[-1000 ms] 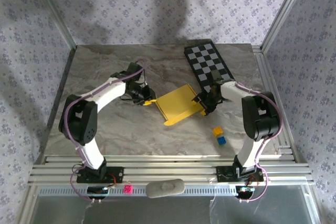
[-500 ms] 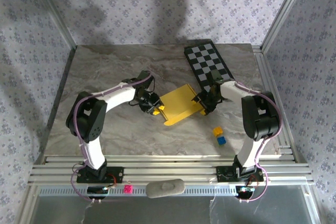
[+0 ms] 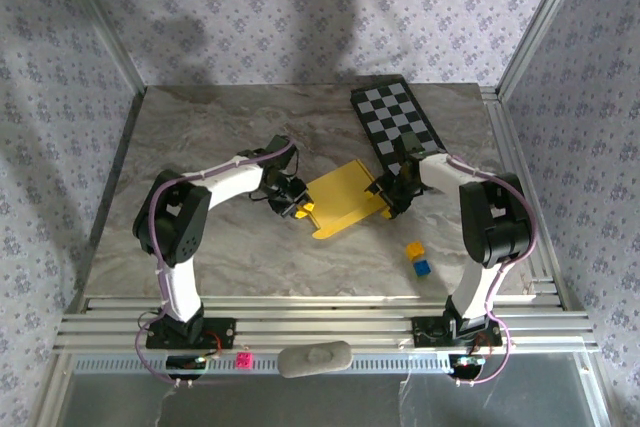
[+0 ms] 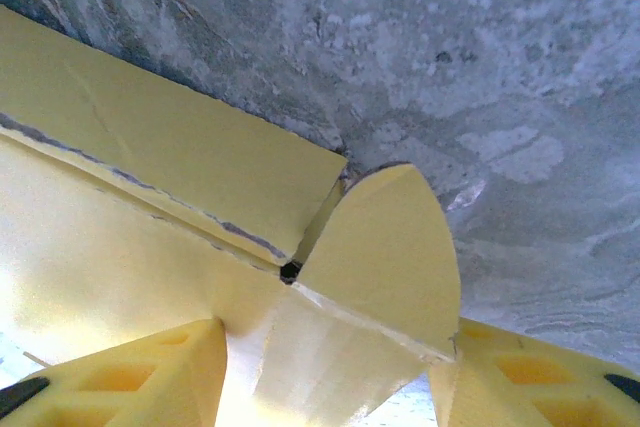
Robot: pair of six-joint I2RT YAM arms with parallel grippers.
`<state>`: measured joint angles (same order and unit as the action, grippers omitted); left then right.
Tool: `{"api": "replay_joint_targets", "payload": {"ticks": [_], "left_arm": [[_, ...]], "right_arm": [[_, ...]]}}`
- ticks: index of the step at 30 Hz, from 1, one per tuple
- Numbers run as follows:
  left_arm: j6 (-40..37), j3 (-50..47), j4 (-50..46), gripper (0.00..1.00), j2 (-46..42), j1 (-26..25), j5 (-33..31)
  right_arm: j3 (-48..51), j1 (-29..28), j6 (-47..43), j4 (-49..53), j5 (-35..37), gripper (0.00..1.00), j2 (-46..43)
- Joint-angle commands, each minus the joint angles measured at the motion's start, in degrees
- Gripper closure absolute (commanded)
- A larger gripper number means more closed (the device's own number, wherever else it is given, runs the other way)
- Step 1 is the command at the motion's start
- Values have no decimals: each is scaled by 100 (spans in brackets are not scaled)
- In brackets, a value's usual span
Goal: Fold the paper box
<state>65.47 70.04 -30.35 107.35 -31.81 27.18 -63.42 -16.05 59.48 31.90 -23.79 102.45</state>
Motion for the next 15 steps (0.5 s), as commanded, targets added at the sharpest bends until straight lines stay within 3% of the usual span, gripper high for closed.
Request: {"api": "replay_joint_targets", "payload": {"ticks": [1,15], "left_arm": [[59,-6,-200,83,-6,-71,-280],[20,-211,-87,80,-310,62,-460]], "right_arm": [[-134,-25,6,176,138,45,136],[-140,-28,9,176,155,45,134]]}}
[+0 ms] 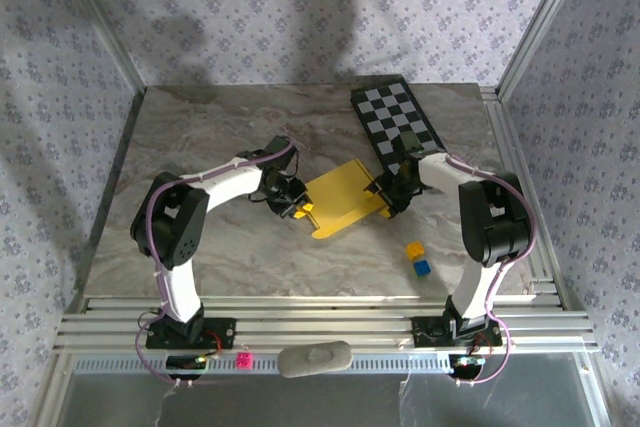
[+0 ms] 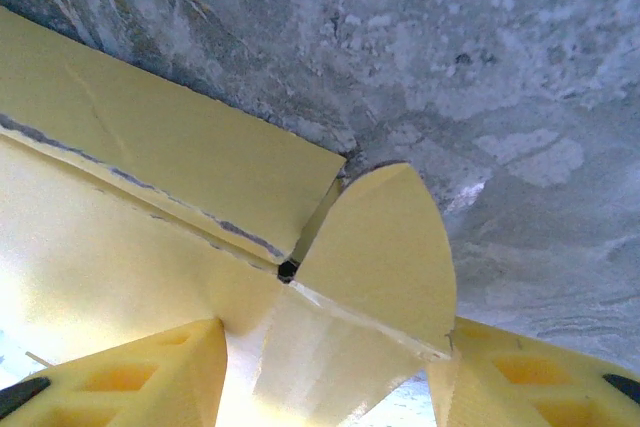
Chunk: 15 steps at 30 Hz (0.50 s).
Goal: Fold the paper box
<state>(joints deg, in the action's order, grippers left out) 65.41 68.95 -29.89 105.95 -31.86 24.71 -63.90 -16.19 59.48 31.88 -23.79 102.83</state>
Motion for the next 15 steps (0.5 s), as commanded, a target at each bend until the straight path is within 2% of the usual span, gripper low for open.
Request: {"api": "replay_joint_targets", "payload": {"ticks": [1,15], "left_arm": [[28,-87,-131,79,-182,71,-220],[4,-93,48,74,-289,107,-303]], "right_arm": [[-95,-16,11,178,148,45,93],[-105,-38,37,161,147,45,104]]}}
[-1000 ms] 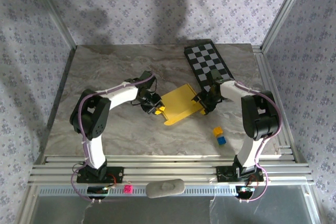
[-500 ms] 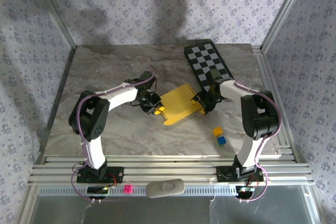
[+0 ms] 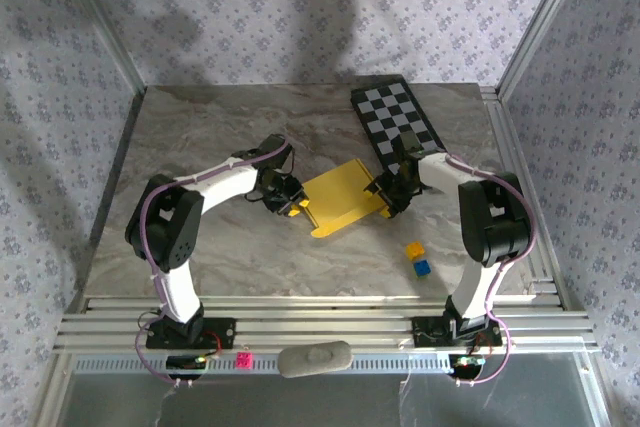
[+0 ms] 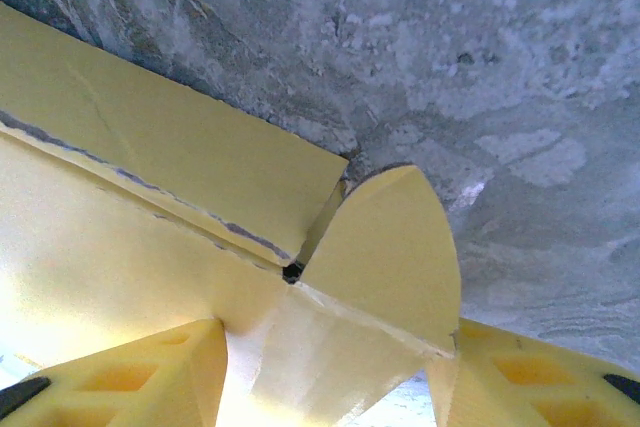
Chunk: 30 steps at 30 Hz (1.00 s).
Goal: Fold the paper box
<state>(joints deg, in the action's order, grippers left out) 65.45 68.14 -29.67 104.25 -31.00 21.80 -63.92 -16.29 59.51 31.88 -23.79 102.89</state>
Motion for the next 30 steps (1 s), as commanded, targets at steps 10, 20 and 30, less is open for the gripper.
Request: {"api": "replay_joint_targets", "payload": {"ticks": [10,20,30], "left_arm": [[-87,-37,87,79,210,-62,-17],[-121,-220,250,83,468,-110,-189],[108,-72,106,100,272,84,135]], "right_arm": [[-121,-38,44,161,154,45,100],[-129,-76,78,99,155,45,119],[-370,-128,-219,94,428,26,-221]]}}
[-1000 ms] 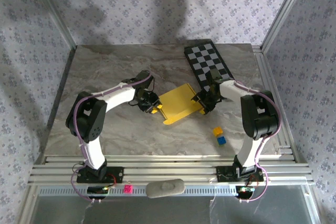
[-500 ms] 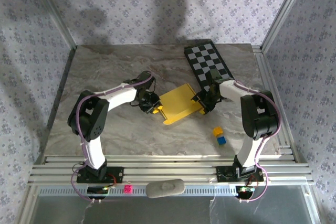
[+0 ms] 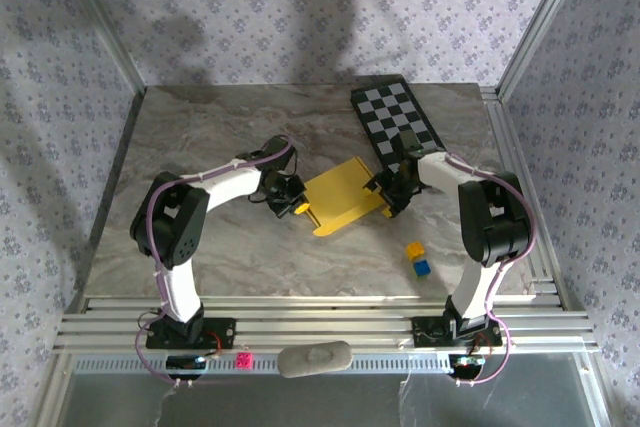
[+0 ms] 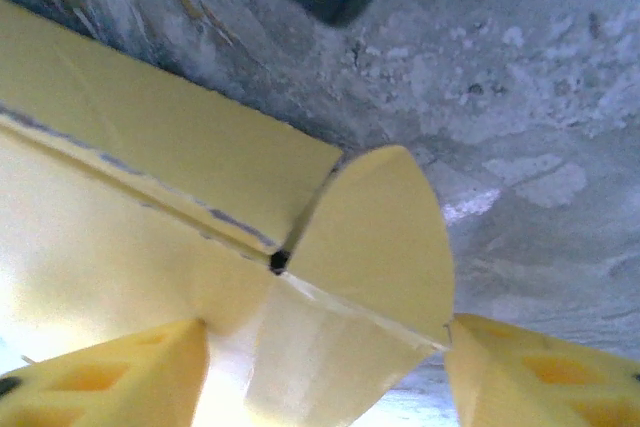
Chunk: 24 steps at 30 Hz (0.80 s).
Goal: Fold the paper box
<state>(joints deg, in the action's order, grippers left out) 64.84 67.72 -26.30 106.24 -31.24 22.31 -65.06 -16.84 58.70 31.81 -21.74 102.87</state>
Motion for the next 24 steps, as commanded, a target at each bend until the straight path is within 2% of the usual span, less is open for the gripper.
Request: {"api": "replay_joint_targets", "payload": {"ticks": [1,3,6,11,17,20,24], "left_arm": [[238,-23,-218,100,20,184,247],[352,67,-213,100,-56,355,738],[297,324,-458,100,-83,580,1399],[350,391,-550,100,-181,945,2146],[763,268,-71,100,-266,1297,2952],[525,343,-296,100,-158,1430,3404],[-330,502,-1125,100,-78,1665,3807]], "right_arm": [[-274,-74,-163,74,265,20,-319],[-500,-74,-213,8,252,13,-501],[-618,-52,-155,-169,-95,9,-591],[-808,-30,100,-403,-660,8,-495],[-1075,130,348,-679,-1172,7,-373],[-1333,299,438,-765,-1512,7,-328],[-2177,536,-28,-82,-1853,6,-145]]}}
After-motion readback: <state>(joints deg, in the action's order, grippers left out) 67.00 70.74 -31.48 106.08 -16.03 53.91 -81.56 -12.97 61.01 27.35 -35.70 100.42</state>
